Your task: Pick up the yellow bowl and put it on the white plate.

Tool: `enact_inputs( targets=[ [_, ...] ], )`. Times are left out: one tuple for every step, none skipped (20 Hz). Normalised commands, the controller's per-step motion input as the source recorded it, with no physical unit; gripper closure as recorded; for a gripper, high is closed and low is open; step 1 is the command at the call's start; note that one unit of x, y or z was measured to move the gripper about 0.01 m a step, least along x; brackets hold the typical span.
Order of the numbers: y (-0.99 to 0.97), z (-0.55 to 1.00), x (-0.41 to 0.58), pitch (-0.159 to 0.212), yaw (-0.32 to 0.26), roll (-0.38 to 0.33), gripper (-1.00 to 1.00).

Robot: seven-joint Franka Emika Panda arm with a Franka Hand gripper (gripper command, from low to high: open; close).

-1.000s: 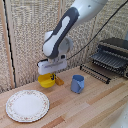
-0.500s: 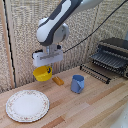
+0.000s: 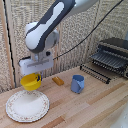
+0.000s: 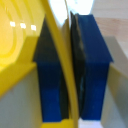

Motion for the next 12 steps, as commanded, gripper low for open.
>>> enact_inputs(
  targets=[
    [0.00,-0.56,0.069,0.000,0.021,-0.061,1.00],
    [0.00,-0.54,0.140,0.000,0.034,-0.085,1.00],
    [0.00,-0.53,0.211,0.000,0.049,-0.093,1.00],
    [0.00,-0.50,0.240,0.000,0.062,-0.094,1.00],
    [0.00,-0.49,0.260,0.000,0.065,-0.090,1.00],
    [0.00,-0.45,0.280,-0.019,0.070,-0.075,1.00],
    [0.05,-0.42,0.280,-0.024,0.046,-0.026,1.00],
    [0.09,-0.38,0.274,-0.027,0.024,0.000,1.00],
    [0.13,-0.33,0.231,-0.035,0.000,0.000,1.00],
    [0.15,-0.22,0.297,-0.047,0.000,0.025,1.00],
    [0.19,-0.18,0.331,-0.033,-0.024,0.029,1.00],
    [0.22,-0.11,0.311,-0.017,-0.042,0.031,1.00]
  ],
)
